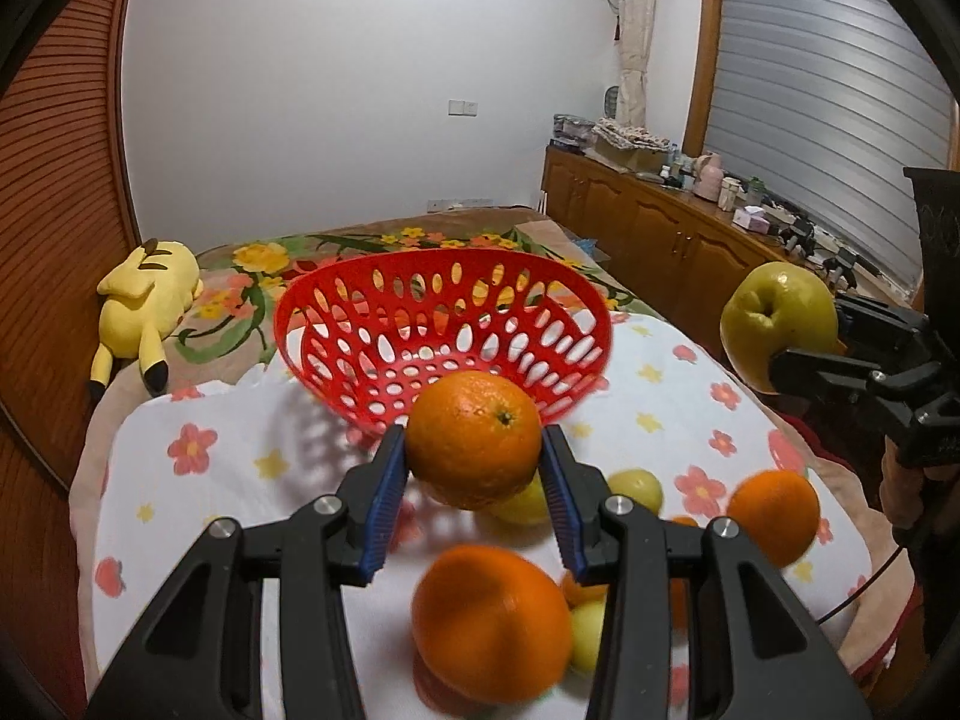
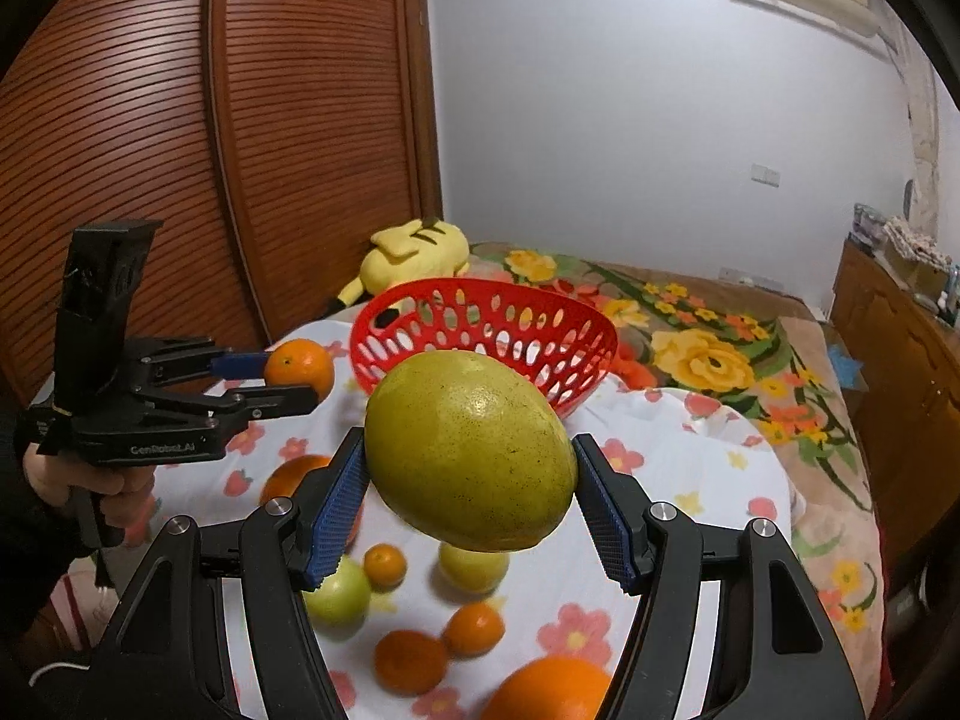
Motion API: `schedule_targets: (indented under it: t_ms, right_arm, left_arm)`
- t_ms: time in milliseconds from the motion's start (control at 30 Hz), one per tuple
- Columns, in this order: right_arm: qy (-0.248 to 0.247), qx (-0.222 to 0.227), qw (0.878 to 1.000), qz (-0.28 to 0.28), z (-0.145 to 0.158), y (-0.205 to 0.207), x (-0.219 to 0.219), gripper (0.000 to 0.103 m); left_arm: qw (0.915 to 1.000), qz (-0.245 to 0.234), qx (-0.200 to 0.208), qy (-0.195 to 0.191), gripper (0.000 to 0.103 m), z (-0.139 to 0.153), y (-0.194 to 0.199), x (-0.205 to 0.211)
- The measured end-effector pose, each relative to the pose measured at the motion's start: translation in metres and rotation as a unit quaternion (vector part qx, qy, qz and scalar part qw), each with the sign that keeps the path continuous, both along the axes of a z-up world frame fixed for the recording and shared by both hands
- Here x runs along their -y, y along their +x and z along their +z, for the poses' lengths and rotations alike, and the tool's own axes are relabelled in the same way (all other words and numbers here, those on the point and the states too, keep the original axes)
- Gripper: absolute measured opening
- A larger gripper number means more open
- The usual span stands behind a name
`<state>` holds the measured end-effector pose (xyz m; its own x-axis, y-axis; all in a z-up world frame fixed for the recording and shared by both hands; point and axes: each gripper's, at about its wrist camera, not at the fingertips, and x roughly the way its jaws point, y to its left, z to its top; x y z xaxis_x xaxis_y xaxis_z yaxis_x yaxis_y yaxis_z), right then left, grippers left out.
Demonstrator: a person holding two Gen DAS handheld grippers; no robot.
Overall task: Organize fruits
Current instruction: 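Lift and carry the mandarin and pomelo over the red basket with both grippers, then open the left gripper to drop the mandarin while the right gripper releases the pomelo into the basket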
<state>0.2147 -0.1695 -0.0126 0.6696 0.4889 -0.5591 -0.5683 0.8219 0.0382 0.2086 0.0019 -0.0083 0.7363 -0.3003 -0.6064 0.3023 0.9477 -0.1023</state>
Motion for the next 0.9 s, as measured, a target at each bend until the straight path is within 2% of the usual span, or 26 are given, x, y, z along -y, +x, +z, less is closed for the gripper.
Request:
schedule_targets:
  t_ms: [433,900]
  right_arm:
    - [-0.020,-0.031,0.999,0.027,-0.009,0.066,-0.023,0.069]
    - [-0.051,-0.072,0.995,0.054,-0.031,0.113,-0.044,0.069]
  left_arm:
    - [0.9998,0.003,-0.019,0.010,0.043,-0.012,0.054,0.000]
    - [0.9991,0.003,-0.037,0.019,0.045,-0.026,0.077,-0.002]
